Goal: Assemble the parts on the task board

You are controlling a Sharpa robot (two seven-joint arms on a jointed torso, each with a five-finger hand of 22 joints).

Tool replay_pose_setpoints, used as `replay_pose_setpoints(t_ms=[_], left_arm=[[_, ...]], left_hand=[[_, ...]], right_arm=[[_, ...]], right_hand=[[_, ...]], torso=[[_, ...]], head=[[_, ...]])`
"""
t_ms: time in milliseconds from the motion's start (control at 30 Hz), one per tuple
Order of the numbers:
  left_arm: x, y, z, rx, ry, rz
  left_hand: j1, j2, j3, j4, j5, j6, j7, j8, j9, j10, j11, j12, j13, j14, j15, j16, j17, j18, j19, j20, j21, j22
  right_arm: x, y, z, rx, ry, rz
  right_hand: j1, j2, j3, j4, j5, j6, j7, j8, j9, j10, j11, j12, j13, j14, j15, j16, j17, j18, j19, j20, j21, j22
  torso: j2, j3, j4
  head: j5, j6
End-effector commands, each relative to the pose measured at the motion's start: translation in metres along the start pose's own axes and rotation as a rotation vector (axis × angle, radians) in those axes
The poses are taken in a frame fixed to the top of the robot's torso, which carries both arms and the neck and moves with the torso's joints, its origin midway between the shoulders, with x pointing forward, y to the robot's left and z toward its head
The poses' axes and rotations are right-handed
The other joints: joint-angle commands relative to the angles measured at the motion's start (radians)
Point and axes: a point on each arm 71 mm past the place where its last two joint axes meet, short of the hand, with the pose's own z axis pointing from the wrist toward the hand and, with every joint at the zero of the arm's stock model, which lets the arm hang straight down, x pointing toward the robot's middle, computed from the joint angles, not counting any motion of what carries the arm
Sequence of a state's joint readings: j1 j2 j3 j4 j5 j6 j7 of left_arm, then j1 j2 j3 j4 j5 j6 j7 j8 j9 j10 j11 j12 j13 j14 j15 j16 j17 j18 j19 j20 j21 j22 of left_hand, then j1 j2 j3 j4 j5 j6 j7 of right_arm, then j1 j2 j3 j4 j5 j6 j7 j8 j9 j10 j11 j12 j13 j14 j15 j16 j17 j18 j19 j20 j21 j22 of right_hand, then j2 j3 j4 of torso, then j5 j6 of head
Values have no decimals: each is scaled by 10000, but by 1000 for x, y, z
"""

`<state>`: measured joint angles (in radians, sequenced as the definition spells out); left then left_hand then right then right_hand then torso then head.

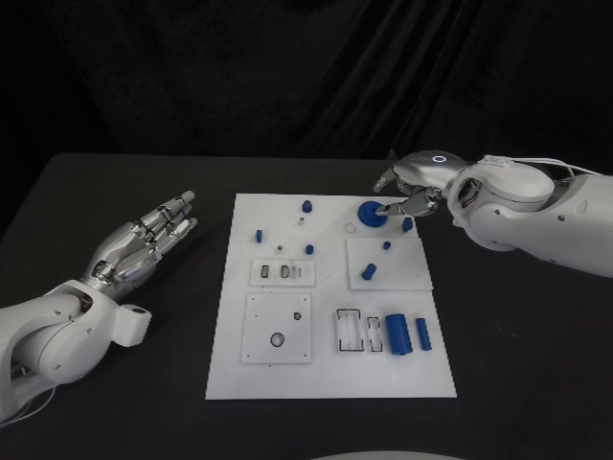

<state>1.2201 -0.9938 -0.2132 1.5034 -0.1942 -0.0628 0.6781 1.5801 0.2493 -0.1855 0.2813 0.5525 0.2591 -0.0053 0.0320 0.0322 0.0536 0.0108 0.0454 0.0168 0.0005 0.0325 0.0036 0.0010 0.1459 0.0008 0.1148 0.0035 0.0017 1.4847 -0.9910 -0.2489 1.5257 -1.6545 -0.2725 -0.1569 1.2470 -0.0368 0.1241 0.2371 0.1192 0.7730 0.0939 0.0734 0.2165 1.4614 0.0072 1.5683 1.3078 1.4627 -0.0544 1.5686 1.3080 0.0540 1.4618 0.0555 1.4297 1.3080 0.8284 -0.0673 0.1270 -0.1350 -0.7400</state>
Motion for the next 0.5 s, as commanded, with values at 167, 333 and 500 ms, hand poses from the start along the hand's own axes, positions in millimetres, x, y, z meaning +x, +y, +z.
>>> replay_pose_setpoints(t_ms=[167,333,500], left_arm=[[0,-15,0,1939,59,-30],[0,-14,0,1934,65,-36],[0,-14,0,1931,71,-40]], left_hand=[[59,-2,66,22,66,6,29,-6,-3,-21,43,-70,-13,-5,42,-36,-10,-83,-8,66,-35,-17],[61,-3,73,21,68,16,45,-2,0,-19,38,-70,-13,-5,41,-36,-10,-82,-8,68,-35,-17],[62,-3,77,20,70,20,53,-1,1,-21,37,-72,-14,-5,42,-36,-10,-81,-8,69,-35,-17]], right_arm=[[5,-3,-2,276,99,35],[10,-3,-1,293,257,39],[14,-2,1,250,312,50]], right_hand=[[-60,-77,-56,19,-143,-32,15,-42,-41,1094,-24,25,2629,1050,-28,-32,2540,-62,9,-19,-41,1223],[43,-72,-31,-39,-81,-11,23,-40,-66,1094,-15,25,2629,1045,-19,-43,2524,-60,3,-13,-50,1224],[162,-63,-6,-110,139,21,22,-39,-109,1094,-14,25,2629,1046,-16,-43,2526,-61,3,-7,-53,1237]], torso=[[1,-10,12],[0,-11,9],[6,-6,7]], head=[[-44,-87],[-37,-113],[-31,-139]])
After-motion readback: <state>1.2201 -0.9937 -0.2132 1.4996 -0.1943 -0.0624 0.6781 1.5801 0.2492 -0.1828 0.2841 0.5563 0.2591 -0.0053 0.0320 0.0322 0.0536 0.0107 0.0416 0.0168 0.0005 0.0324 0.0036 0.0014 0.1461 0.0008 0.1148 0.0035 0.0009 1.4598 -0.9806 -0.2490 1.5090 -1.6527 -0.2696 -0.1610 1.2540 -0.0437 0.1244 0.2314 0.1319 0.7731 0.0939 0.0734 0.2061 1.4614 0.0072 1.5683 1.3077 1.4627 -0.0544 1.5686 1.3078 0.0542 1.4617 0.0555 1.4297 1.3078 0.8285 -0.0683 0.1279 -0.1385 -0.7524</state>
